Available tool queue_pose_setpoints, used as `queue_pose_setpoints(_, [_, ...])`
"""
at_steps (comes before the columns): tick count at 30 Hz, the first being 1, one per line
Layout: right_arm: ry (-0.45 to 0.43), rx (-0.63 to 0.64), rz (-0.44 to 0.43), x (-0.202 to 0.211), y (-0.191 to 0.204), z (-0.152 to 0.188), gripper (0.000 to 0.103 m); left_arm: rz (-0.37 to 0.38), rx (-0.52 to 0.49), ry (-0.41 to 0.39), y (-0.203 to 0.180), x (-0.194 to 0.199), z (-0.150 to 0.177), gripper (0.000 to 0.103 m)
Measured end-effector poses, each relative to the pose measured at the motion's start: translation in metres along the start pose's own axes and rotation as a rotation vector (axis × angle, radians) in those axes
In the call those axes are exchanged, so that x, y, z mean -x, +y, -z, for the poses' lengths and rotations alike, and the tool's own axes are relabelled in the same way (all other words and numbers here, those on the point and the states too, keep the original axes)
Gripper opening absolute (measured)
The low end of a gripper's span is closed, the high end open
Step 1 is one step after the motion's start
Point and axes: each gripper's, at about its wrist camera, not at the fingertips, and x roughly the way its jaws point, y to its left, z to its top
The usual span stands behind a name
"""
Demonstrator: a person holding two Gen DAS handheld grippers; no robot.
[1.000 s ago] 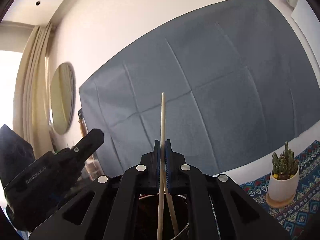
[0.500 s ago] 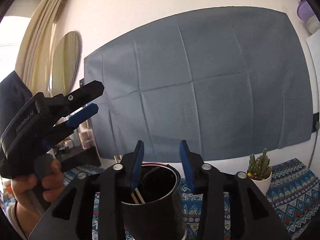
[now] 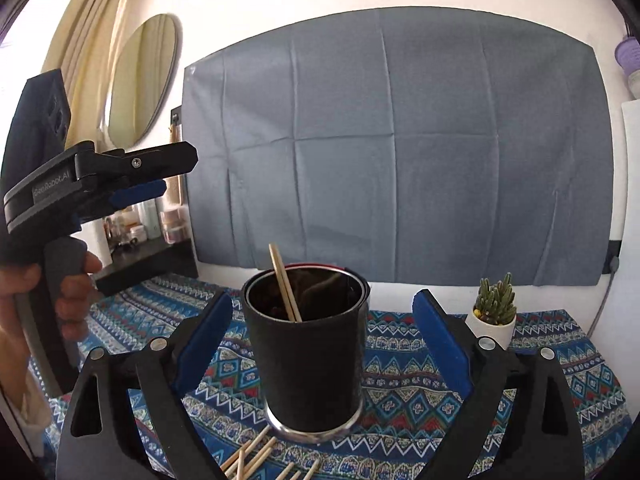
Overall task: Organize utensils
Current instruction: 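Open the right tool over the holder while the left tool opens, dropping both sticks in, then move both tools back down to the pile of wooden sticks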
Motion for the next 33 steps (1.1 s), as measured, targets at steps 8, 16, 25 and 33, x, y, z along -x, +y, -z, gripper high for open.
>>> queue_pose_setpoints(8, [0.076, 0.057, 0.046, 0.014, 0.006, 0.016, 0.09, -0.022, 0.001, 0.184, 0.005, 0.01, 0.031, 0.097])
queue_pose_setpoints(16, [0.156, 0.061, 0.079, 0.017, 0.0, 0.033, 0.091, -0.124, -0.103, 0.251, 0.004, 0.01, 0.066, 0.097])
queue_pose_setpoints(25, [0.327, 0.093, 0.102, 0.006, 0.008, 0.072, 0.091, -0.065, -0.06, 0.509, 0.009, -0.015, 0.12, 0.097])
queue_pose_setpoints(33, [0.523, 0.199, 0.12, -0.01, 0.02, 0.114, 0.091, 0.006, -0.057, 0.648, 0.004, -0.021, 0.156, 0.097])
